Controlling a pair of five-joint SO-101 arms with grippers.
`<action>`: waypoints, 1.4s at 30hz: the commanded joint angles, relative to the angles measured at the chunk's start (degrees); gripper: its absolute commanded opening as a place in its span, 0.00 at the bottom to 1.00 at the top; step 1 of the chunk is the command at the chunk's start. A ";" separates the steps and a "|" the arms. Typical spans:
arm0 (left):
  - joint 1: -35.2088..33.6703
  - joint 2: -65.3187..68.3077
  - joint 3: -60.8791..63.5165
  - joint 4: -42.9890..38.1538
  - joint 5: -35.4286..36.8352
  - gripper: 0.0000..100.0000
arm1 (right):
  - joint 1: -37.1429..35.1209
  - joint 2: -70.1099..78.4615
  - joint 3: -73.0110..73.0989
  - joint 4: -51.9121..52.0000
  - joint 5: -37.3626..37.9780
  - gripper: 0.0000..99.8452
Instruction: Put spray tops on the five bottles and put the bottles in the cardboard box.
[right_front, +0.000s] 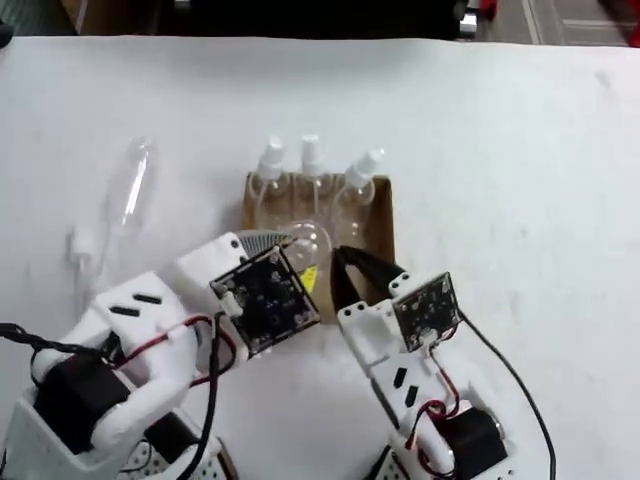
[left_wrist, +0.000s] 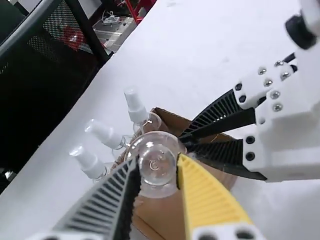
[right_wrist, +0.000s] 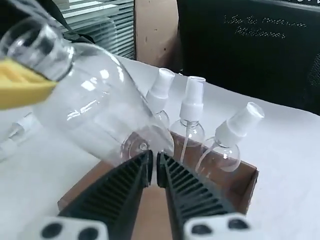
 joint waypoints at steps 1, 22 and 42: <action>-4.26 -0.04 0.00 -2.20 3.60 0.03 | 4.26 -0.48 -0.70 -0.48 0.18 0.02; -12.35 34.42 -20.13 8.00 15.30 0.03 | 32.04 -0.48 14.59 -25.89 -9.67 0.02; -15.69 45.93 -14.42 5.19 20.48 0.03 | 32.04 -0.40 18.81 -32.57 -9.49 0.02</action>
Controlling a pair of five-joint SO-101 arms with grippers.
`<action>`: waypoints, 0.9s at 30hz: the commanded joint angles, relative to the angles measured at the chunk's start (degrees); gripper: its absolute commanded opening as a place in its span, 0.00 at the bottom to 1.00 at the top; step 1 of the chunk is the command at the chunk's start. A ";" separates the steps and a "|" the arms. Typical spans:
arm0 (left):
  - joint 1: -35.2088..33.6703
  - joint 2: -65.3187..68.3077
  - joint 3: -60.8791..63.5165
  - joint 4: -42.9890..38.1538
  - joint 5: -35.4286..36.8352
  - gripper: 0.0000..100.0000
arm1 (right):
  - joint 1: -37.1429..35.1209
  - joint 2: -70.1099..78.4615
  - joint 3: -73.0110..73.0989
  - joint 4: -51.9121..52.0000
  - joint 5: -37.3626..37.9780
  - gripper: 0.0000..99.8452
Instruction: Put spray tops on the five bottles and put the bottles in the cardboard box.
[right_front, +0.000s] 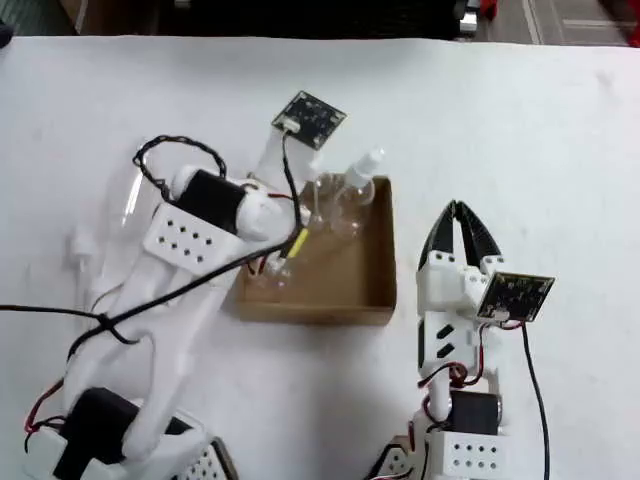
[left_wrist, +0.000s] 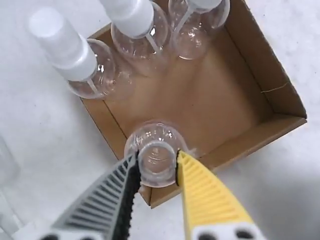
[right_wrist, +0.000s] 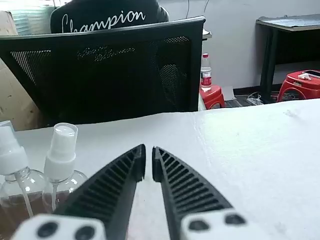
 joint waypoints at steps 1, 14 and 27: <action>-0.66 -0.22 3.87 -4.84 2.02 0.03 | 0.22 -0.40 0.26 -1.27 -0.18 0.02; -0.48 -0.31 10.99 -11.78 2.37 0.03 | -3.56 -0.40 1.41 -1.71 6.51 0.02; -0.22 -11.91 17.76 -10.90 2.11 0.04 | -3.91 -0.40 1.41 -1.71 7.03 0.02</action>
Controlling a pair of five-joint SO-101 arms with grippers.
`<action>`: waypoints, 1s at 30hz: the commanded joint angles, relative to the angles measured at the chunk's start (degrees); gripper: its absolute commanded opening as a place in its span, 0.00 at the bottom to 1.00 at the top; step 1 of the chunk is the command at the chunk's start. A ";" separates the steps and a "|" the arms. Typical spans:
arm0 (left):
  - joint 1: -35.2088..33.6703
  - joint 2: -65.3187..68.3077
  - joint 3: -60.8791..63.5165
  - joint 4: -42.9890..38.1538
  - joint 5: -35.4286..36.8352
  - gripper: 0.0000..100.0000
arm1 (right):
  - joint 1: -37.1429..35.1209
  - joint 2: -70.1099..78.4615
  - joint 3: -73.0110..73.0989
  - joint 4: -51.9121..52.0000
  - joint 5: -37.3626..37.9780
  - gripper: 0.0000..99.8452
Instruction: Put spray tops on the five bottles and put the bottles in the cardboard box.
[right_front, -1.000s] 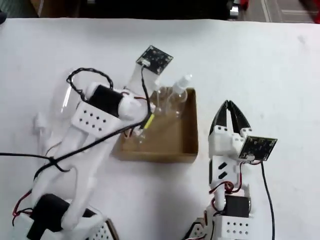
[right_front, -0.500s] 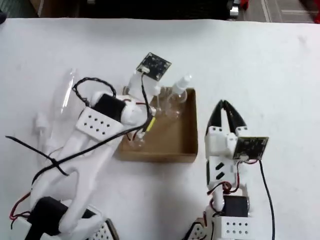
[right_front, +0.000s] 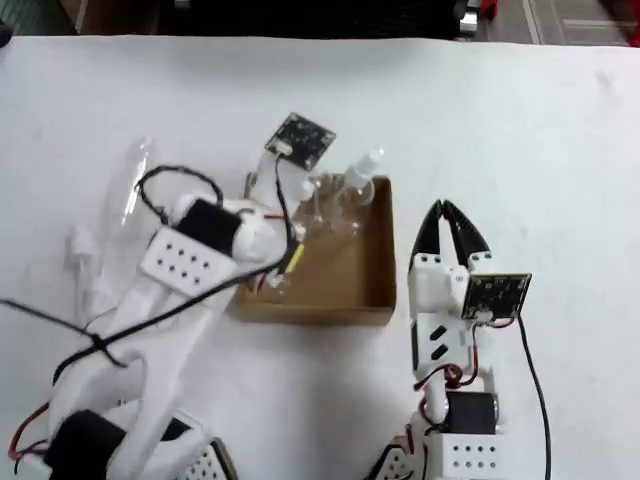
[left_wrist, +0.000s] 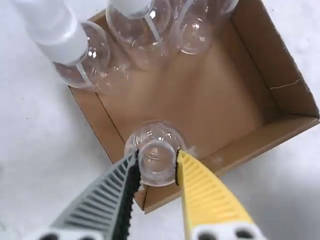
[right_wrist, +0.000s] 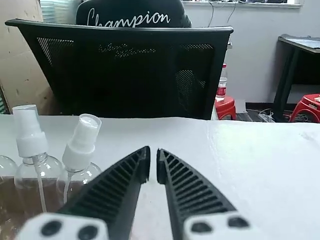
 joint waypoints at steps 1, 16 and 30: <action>-0.04 -3.56 2.81 -1.58 0.44 0.04 | -0.66 -0.40 0.44 -1.27 0.70 0.02; -0.57 -4.09 4.31 -2.37 0.88 0.20 | -0.66 -0.40 0.44 -1.19 0.70 0.02; -4.35 -4.09 -6.24 5.89 0.70 0.23 | -0.75 -0.40 0.44 -1.19 0.79 0.02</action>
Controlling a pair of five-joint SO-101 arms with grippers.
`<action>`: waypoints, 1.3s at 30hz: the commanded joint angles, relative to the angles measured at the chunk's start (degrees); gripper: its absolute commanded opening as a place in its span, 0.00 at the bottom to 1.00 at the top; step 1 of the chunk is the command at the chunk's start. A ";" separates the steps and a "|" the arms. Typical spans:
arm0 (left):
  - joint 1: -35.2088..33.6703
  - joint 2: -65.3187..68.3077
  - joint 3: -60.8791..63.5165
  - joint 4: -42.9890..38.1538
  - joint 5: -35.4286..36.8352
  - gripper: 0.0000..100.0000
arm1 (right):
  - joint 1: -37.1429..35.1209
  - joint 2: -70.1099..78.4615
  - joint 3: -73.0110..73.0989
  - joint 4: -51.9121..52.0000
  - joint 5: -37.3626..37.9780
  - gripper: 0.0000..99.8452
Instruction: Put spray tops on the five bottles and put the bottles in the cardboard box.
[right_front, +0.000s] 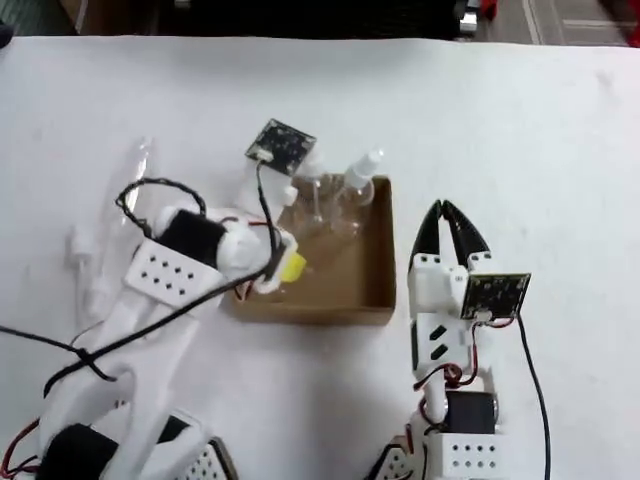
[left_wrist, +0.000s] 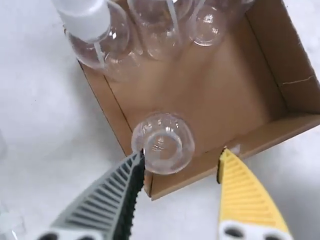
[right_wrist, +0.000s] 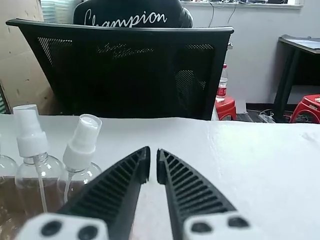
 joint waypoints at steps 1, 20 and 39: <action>-1.63 -1.10 -7.74 4.66 -0.97 0.23 | -0.48 -0.48 0.44 -1.19 0.62 0.02; -4.18 -3.82 -40.97 24.88 -6.68 0.22 | -0.48 -0.48 0.44 -1.19 0.62 0.02; -22.11 -38.73 -33.76 23.82 -19.69 0.02 | -0.48 -0.48 0.44 -1.27 0.62 0.02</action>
